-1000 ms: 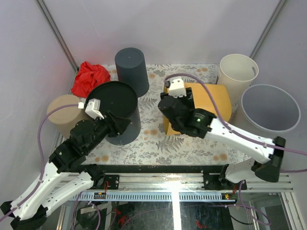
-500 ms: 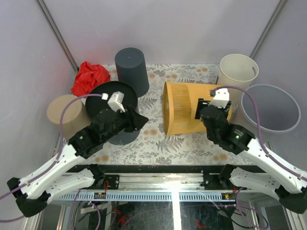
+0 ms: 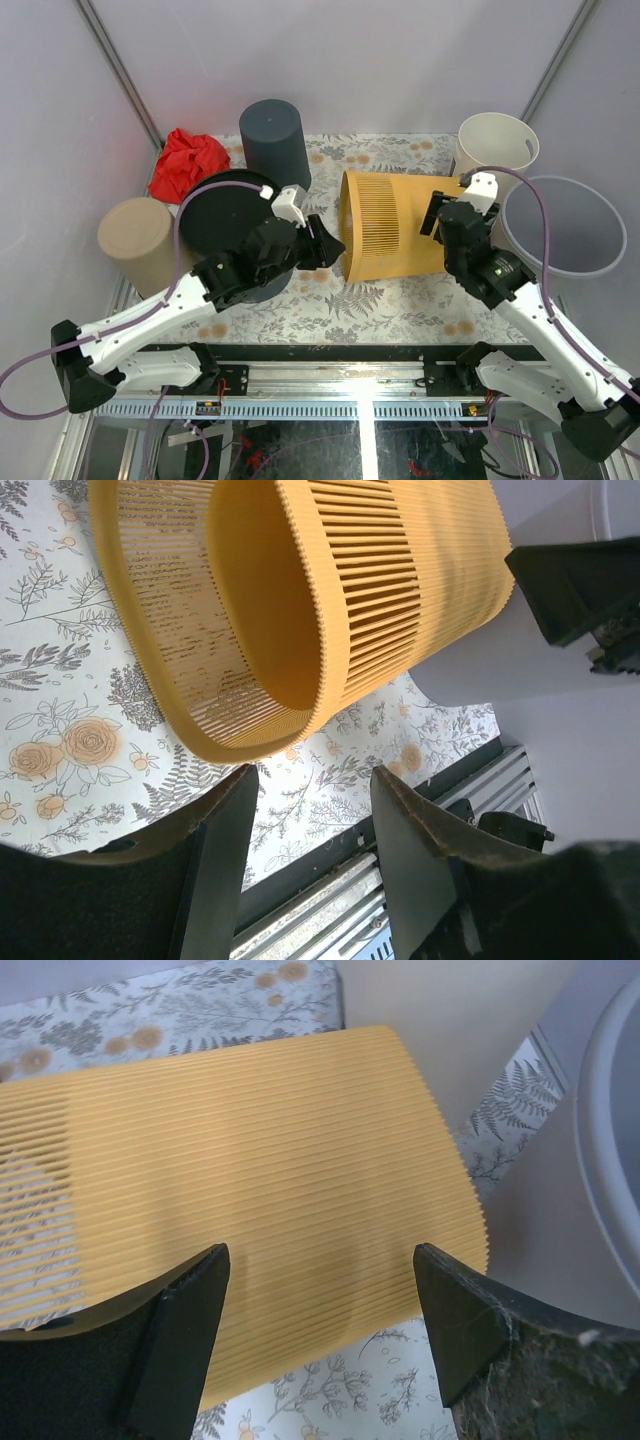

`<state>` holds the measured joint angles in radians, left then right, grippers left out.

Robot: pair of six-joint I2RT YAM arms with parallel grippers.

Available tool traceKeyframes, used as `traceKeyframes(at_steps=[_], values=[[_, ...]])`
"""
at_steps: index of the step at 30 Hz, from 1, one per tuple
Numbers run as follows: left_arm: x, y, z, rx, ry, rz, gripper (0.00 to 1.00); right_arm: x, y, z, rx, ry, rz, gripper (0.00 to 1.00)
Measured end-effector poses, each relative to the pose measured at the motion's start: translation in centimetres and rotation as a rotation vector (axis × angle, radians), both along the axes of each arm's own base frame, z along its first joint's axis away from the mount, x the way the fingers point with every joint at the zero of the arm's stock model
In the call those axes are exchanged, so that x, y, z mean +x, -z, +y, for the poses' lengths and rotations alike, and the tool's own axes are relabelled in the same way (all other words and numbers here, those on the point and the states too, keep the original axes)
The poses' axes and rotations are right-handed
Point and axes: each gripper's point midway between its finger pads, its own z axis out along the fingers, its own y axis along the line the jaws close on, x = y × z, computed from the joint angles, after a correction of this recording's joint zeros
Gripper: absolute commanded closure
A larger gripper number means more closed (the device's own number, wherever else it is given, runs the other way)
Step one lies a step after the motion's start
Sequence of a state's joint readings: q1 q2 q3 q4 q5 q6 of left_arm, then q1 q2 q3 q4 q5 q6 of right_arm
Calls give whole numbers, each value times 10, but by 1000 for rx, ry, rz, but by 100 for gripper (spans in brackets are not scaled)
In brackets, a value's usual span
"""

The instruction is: Turn the large container upside down

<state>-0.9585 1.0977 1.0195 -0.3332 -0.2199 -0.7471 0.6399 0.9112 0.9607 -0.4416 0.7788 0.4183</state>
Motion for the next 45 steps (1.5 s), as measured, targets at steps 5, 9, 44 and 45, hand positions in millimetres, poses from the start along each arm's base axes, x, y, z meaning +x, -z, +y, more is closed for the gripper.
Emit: traceKeyframes(at_steps=[5,9,44,45], values=[[7,4,-12,0,-7,0,52,19,9,-24,47,63,32,17],[13,8,-16,4,-28,2,52,33,22,-37,80,88,75,17],[45,28,-37,0,-120,-4,52,68,46,-66,193,147,114,10],[45,30,-37,4,-121,-2,52,68,47,-66,195,146,116,11]])
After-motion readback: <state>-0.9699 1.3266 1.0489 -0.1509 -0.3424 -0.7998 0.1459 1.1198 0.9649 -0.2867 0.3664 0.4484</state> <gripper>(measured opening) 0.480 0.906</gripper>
